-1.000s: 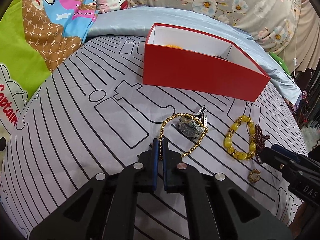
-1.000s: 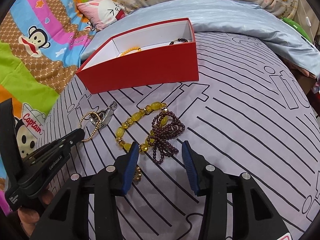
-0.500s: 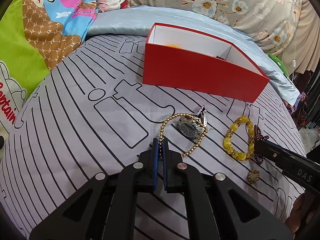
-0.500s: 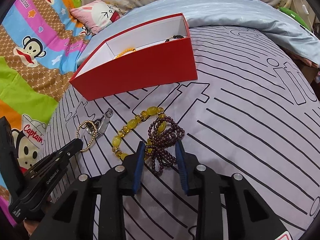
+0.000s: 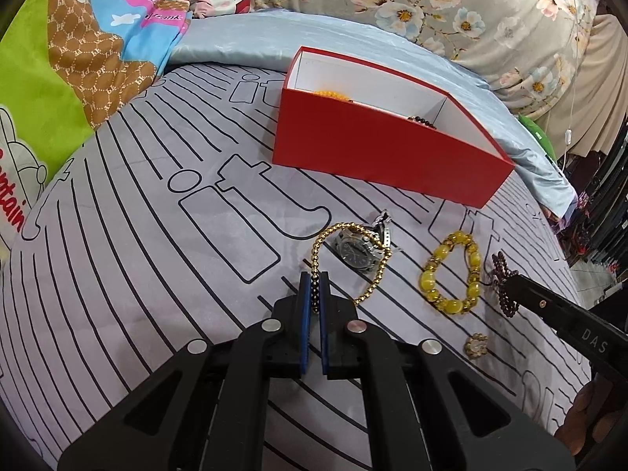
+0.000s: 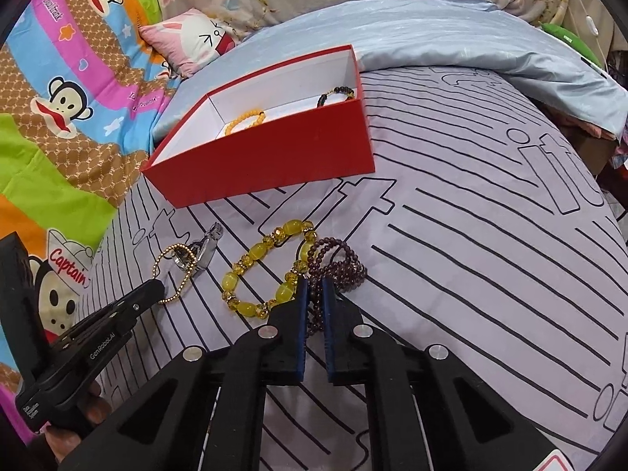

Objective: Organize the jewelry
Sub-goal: 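Carry the gold chain and beaded strand into the red box and open both grippers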

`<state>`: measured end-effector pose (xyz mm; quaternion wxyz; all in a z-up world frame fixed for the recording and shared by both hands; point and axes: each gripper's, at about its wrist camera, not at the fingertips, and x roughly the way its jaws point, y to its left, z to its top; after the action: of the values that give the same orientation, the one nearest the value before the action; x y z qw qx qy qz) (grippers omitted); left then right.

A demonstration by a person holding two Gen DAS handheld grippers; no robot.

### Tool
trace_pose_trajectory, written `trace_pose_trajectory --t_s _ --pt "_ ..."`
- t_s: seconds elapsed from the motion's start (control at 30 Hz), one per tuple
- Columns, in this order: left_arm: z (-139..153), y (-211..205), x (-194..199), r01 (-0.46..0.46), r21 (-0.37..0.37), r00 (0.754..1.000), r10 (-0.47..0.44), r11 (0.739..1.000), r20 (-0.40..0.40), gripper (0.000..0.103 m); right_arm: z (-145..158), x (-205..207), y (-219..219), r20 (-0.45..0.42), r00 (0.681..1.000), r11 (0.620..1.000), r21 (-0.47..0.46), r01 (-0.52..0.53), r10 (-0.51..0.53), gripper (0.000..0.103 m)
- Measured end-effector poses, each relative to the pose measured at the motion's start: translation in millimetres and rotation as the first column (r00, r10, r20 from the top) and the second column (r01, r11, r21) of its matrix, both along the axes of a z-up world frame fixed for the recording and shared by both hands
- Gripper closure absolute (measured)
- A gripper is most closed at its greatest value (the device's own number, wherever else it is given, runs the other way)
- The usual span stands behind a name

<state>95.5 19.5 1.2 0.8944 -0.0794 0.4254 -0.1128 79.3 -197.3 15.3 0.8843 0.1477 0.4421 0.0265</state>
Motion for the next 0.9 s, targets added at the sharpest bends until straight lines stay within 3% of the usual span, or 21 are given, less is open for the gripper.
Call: trace_pose_trajectory --t_s 0.57,0.9 --pt "63.0 -12.7 -15.3 0.064 -0.073 0.994 -0.057 0.995 0.095 0.100 41.2 -15.8 -4.9 0.090 0.996 1.000 0.008 -0.003 0.002 0.096" --pt "107.1 -31.0 15.4 0.101 -0.061 0.977 -0.087 0.993 0.195 0.100 74.3 16.5 -4.9 0.156 0.987 1.000 -0.011 -0.028 0.029 0.096"
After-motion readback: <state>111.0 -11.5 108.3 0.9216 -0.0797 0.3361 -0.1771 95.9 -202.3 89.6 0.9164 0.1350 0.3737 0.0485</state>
